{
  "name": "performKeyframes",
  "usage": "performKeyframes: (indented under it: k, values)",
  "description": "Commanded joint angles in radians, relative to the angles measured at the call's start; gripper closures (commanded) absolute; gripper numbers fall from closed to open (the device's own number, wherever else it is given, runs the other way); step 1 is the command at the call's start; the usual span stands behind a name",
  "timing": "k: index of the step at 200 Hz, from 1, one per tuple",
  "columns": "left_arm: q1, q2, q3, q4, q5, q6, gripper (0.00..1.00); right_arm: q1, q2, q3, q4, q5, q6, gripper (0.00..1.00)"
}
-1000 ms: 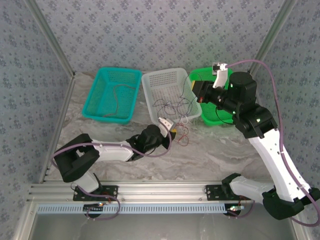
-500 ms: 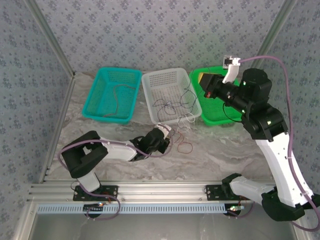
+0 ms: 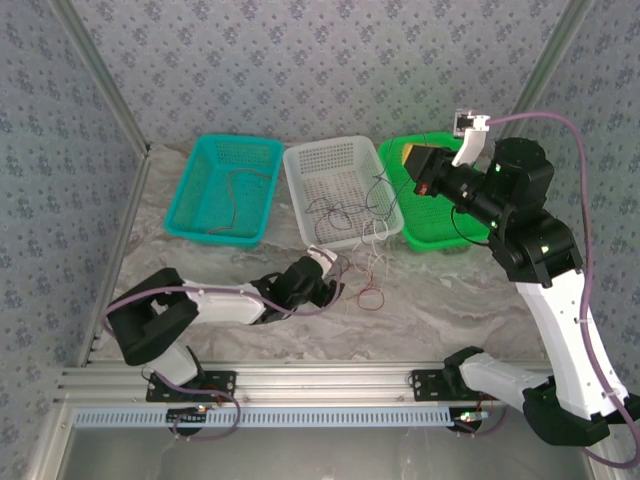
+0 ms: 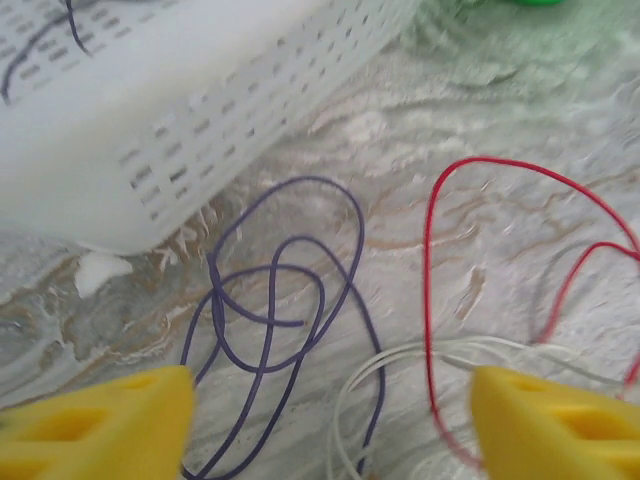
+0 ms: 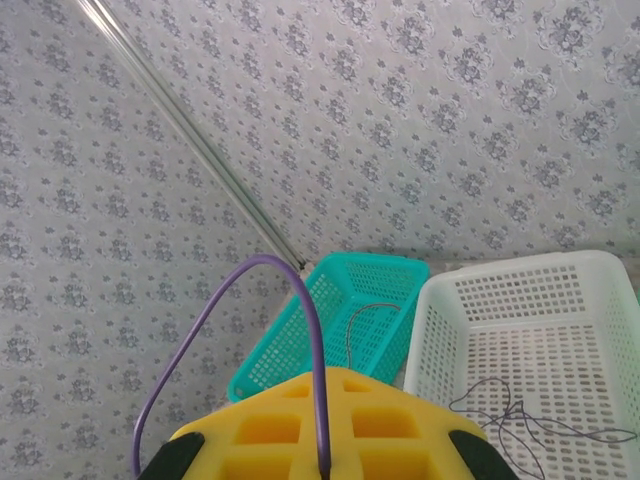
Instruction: Untangle the cables
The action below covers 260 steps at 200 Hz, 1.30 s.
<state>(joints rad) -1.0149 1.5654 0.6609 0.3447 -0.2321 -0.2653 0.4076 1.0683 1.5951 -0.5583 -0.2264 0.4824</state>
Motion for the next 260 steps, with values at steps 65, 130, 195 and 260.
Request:
performKeyframes:
  k: [65, 130, 195, 260]
  values:
    - [0.002, -0.31, -0.052, 0.12, 0.065, 0.132, 0.06, -0.015, -0.014, -0.047, 0.041, -0.046, 0.03, 1.0]
    - [0.099, -0.184, 0.014, 0.278, 0.285, 0.129, 0.12, -0.016, -0.013, -0.049, 0.048, -0.069, 0.044, 1.0]
    - [0.114, -0.059, 0.106, 0.382, 0.491, 0.097, 0.23, -0.017, -0.009, -0.057, 0.058, -0.076, 0.051, 1.0]
    - [0.114, 0.008, 0.164, 0.391, 0.523, 0.091, 0.44, -0.018, 0.001, -0.047, 0.073, -0.11, 0.074, 1.0]
